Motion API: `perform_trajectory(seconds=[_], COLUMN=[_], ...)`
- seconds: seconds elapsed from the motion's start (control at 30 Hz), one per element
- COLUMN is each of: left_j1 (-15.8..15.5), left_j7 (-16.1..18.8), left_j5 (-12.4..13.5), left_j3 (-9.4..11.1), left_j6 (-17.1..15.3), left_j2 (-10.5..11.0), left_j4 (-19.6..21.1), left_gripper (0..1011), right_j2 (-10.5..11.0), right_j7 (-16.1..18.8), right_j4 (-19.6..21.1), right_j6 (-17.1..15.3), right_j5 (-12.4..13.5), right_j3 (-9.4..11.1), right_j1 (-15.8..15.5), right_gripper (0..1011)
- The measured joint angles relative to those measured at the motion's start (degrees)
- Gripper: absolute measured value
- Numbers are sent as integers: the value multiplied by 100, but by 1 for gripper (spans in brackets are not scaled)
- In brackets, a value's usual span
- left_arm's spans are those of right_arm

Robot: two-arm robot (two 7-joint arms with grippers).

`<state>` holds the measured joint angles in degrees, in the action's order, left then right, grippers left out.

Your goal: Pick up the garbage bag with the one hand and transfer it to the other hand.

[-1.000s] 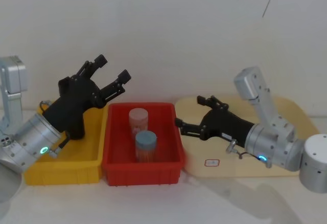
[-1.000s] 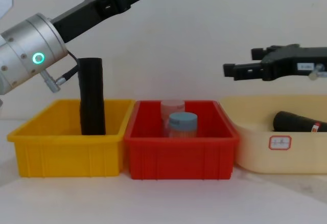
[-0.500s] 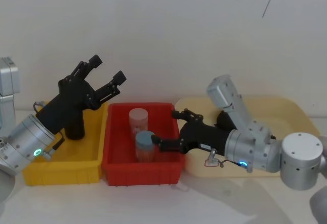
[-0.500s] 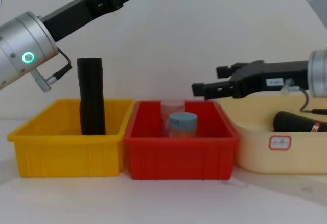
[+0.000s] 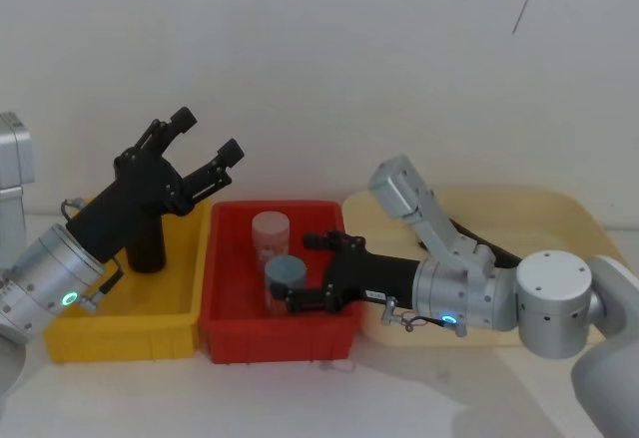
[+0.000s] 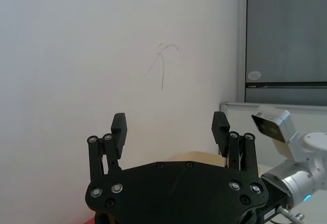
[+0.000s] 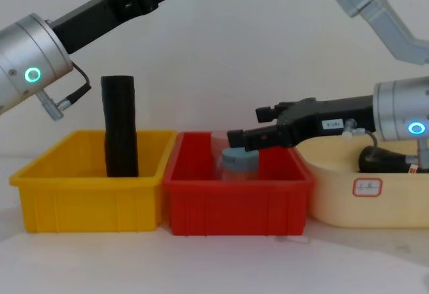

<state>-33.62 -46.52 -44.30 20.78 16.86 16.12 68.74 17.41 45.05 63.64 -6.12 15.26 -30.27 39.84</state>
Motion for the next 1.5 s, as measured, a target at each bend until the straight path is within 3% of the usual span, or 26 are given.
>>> perform_trajectory(seconds=[0.63, 1.5], left_j1=[11, 15], left_j7=[0, -1], left_j5=[0, 0], left_j3=[-3, -3], left_j6=[0, 0], left_j2=[14, 19], left_j4=[20, 24], left_gripper=[1002, 1002], right_j2=[-294, -405], right_j7=[90, -409], right_j4=[-1091, -1559], right_j6=[333, 35], right_j5=[-43, -404], right_j3=[-233, -489], right_j1=[573, 876], right_gripper=[1000, 1000])
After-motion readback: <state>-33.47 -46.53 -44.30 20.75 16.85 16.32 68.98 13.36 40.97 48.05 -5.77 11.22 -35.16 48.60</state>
